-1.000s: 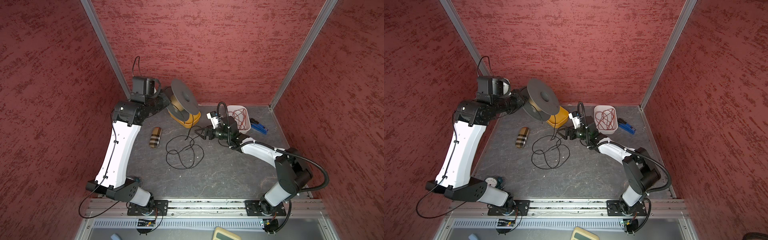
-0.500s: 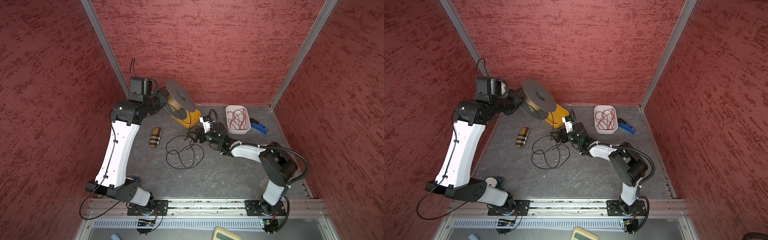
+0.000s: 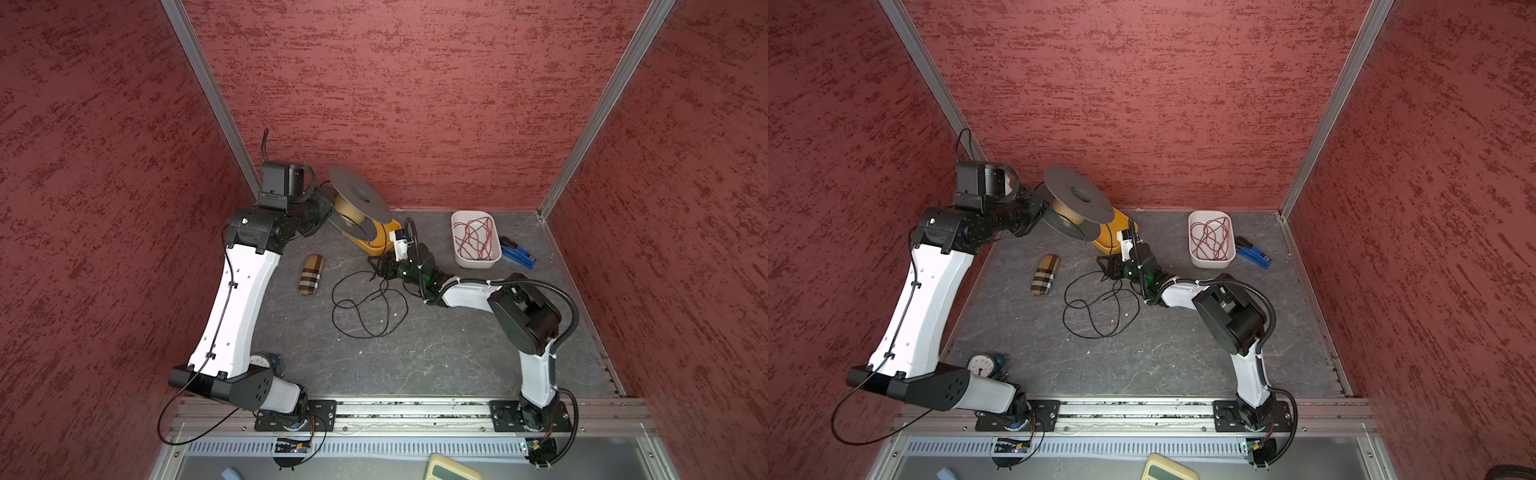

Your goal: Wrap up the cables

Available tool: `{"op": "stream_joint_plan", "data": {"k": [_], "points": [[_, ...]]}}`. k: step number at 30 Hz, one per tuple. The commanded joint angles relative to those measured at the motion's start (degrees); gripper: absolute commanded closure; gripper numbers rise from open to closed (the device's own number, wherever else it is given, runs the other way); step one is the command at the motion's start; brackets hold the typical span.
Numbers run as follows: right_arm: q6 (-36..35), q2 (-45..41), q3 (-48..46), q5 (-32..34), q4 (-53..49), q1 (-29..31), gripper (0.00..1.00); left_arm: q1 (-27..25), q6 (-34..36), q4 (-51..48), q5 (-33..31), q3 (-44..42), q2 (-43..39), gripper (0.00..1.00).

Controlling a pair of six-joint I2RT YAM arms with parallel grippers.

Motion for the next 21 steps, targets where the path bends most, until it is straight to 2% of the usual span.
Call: {"op": "stream_joint_plan", "data": {"k": [1, 3, 8, 16, 21], "points": [[1.81, -0.15, 1.99, 3.06, -1.50, 1.06, 0.70, 1.00, -3.18, 7.49, 0.49, -0.27, -2.47, 1.00], [0.76, -1.72, 1.36, 5.34, -3.67, 1.77, 0.83, 1.35, -4.12, 8.22, 0.01, -0.84, -2.50, 1.00], [-3.21, -5.26, 1.40, 10.27, -11.54, 4.12, 1.00, 2.61, -7.49, 14.10, 0.88, -4.55, -3.43, 1.00], [-13.74, -9.30, 3.80, 18.68, -24.11, 9.23, 1.00, 2.65, -10.26, 14.07, -5.81, -4.53, -1.88, 1.00], [-20.31, -10.97, 4.69, 22.69, -27.67, 12.85, 1.00, 0.76, -9.83, 15.91, -14.25, -7.45, -2.78, 1.00]]}}
